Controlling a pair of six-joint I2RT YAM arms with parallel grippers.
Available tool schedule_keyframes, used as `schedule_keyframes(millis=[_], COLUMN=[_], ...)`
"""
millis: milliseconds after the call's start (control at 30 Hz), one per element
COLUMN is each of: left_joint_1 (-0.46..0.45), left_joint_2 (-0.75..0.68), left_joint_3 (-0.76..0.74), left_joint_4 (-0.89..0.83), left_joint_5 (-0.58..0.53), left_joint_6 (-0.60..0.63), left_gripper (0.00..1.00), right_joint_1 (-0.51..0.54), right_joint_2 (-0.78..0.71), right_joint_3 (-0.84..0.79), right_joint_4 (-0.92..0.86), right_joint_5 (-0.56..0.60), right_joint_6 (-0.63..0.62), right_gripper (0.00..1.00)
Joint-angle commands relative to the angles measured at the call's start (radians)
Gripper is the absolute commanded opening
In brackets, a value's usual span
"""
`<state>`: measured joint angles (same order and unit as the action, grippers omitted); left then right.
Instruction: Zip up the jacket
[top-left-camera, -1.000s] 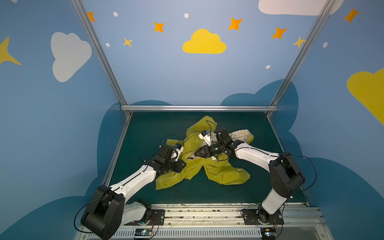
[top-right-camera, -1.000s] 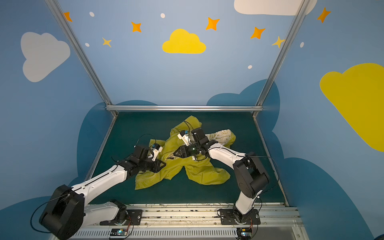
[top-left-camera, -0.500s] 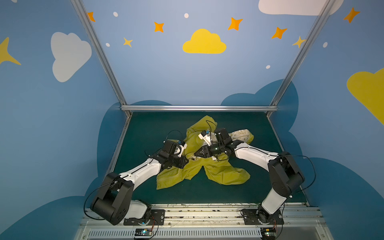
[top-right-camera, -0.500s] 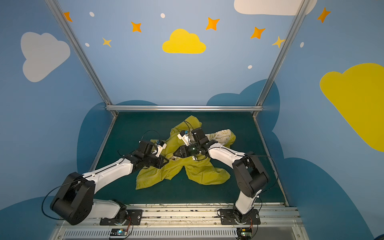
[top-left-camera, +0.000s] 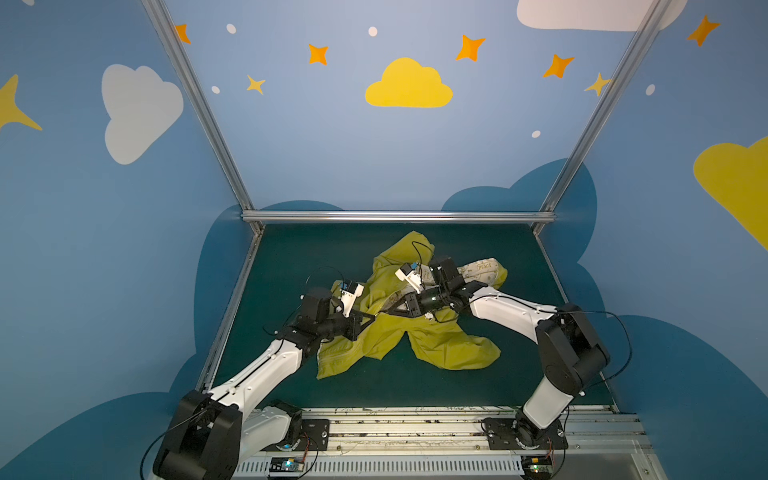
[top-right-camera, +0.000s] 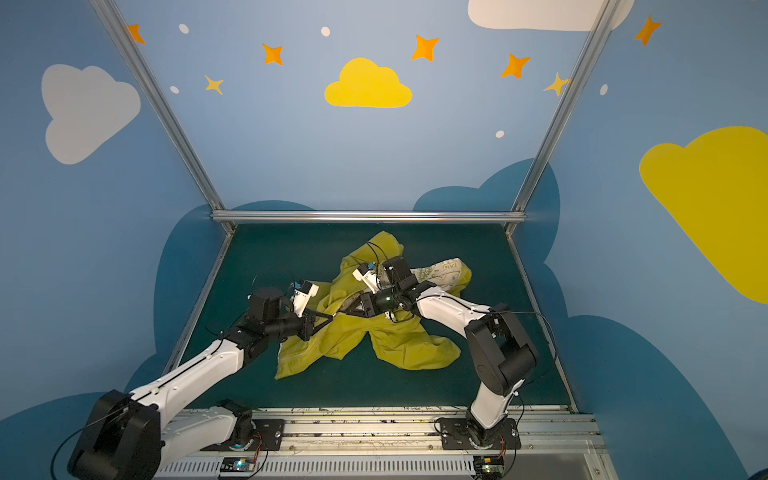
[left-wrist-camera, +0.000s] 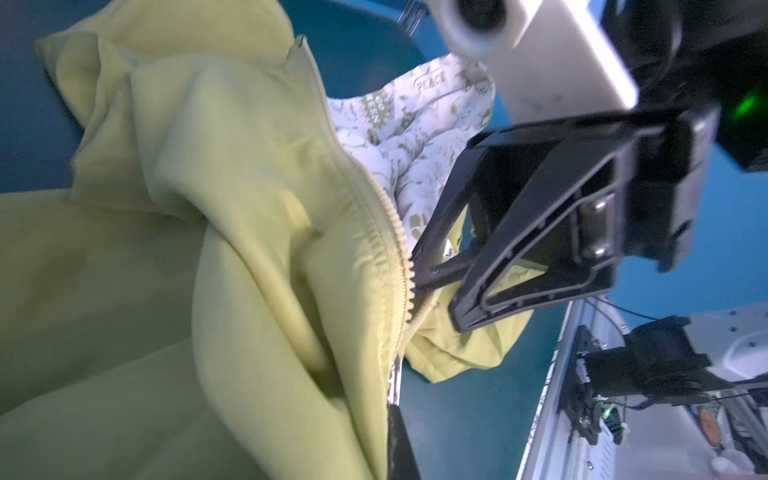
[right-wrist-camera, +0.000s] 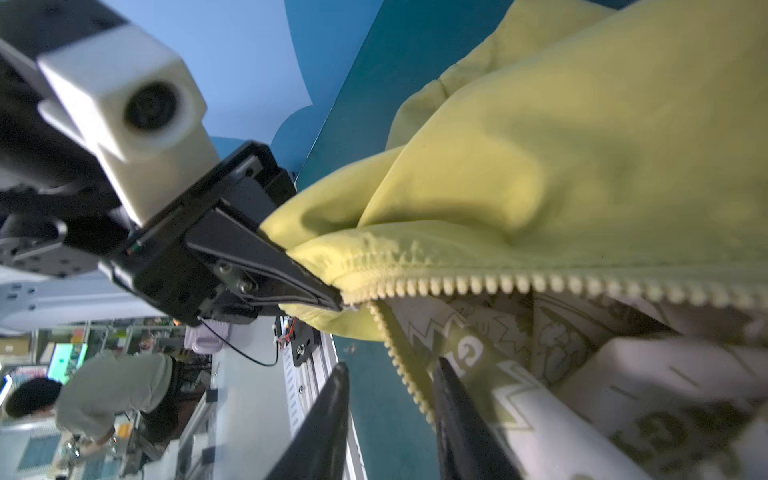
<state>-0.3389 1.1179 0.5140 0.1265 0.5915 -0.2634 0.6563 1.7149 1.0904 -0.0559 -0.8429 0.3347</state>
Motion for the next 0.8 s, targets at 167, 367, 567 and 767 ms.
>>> schedule_keyframes(millis=[167,367,567,767], left_joint_1=[0.024,0.029,0.041,0.046], left_joint_2=[0.005,0.038,0.073,0.076], left_joint_3=[-0.009,-0.011,-0.006,-0.010], left_joint_4=[0.170,0.205,0.198,0.194], left_joint_5=[0.250,0.305,0.319,0.322], left_joint_6=[-0.025,-0.031,-0.034,-0.035], left_gripper=[0.03,0.03,0.03,0.03], right_joint_1=[0.025,0.028,0.032,0.031], right_joint_2=[-0.010,-0.001,-0.007,-0.008], right_joint_3=[0.005,-0.006,-0.018,-0.020], right_joint_4=[0.064,0.142,0.177,0.173], right_joint_5=[-0.076,-0.150,-0.182,-0.221], right_joint_6=[-0.005,0.028,0.028,0.003], right_gripper=[0.34,0.33,0.34,0.33])
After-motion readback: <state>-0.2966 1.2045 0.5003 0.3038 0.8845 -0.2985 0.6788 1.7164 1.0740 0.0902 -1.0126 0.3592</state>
